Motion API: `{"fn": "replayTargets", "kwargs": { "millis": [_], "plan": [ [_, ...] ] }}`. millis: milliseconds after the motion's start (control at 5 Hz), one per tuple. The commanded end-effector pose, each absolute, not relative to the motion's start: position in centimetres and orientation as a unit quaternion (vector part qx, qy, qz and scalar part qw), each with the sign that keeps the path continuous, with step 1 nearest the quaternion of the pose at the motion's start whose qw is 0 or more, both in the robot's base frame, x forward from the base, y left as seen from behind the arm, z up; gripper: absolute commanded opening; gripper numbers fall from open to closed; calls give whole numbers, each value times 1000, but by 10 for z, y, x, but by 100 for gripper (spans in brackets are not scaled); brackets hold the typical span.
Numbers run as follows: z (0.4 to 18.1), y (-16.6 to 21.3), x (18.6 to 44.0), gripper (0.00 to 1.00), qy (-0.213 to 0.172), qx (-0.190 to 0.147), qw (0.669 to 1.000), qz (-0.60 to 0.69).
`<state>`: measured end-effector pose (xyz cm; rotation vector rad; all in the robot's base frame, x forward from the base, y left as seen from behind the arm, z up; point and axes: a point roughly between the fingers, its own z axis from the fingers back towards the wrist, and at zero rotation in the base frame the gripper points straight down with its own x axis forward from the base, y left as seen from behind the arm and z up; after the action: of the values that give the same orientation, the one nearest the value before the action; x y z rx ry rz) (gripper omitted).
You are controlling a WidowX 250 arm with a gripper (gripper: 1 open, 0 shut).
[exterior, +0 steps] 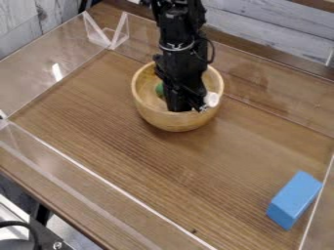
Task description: Remove the green marker from inside the brown bowl and put it on the table
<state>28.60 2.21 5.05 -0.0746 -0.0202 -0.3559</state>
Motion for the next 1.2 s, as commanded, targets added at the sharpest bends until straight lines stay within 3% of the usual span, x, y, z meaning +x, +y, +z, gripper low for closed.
{"fn": "replayTargets", "kwargs": {
  "millis": [0,1000],
  "plan": [
    [70,23,289,0,-37,-30,983,-177],
    [78,23,266,0,-36,-35,983,-176]
  ]
}}
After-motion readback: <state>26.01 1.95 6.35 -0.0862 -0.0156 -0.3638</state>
